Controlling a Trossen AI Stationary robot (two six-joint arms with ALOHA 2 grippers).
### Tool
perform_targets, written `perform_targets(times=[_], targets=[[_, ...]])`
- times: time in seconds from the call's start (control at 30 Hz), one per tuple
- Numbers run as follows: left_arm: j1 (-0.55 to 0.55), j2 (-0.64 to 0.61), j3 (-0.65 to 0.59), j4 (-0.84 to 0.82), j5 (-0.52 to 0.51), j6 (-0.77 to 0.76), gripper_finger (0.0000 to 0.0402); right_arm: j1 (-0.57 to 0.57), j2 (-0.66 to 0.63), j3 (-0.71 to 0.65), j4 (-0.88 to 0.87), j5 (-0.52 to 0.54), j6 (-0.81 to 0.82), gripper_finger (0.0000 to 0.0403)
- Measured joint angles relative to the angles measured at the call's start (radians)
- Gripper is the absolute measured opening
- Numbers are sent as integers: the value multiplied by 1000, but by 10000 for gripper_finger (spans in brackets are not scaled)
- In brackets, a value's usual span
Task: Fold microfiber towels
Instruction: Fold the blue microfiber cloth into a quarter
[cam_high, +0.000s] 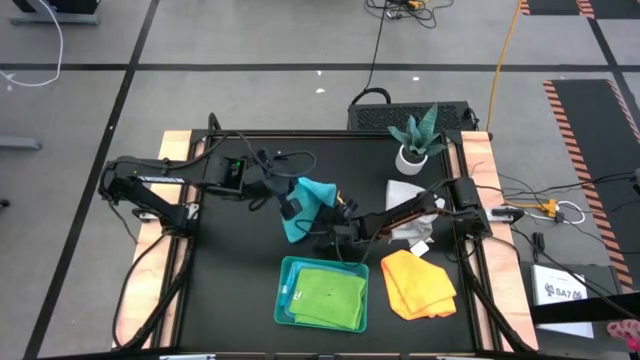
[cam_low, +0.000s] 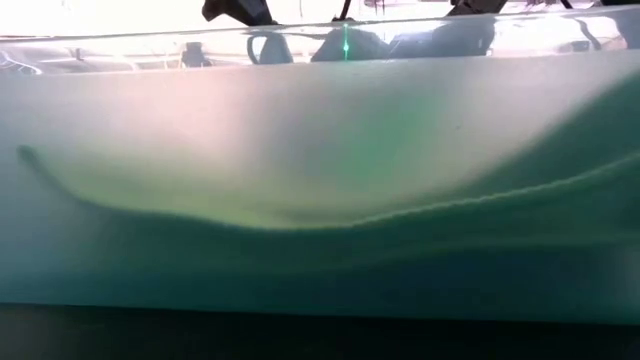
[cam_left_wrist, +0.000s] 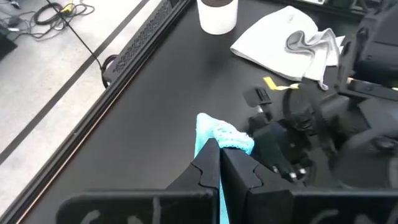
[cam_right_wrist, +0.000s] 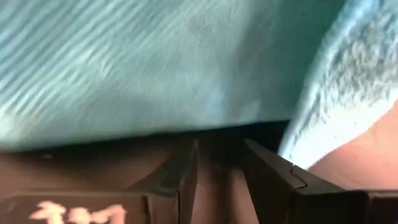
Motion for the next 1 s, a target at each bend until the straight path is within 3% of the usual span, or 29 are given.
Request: perform_targets(times=[0.67,0.77,0.93,1.0], targets=[[-29,0,0,-4,4,0,3,-68,-23,0,-51,46,-182,114],[-29,0,0,-7,3,3,2,-80,-57,0,-80,45,-180,92],[-29,0,0,-14,3,1,3,-87,-136,0,-146,33,-184,12],[-29,0,0,-19,3,1,2,-88,-164,0,-161,23,-189,11]])
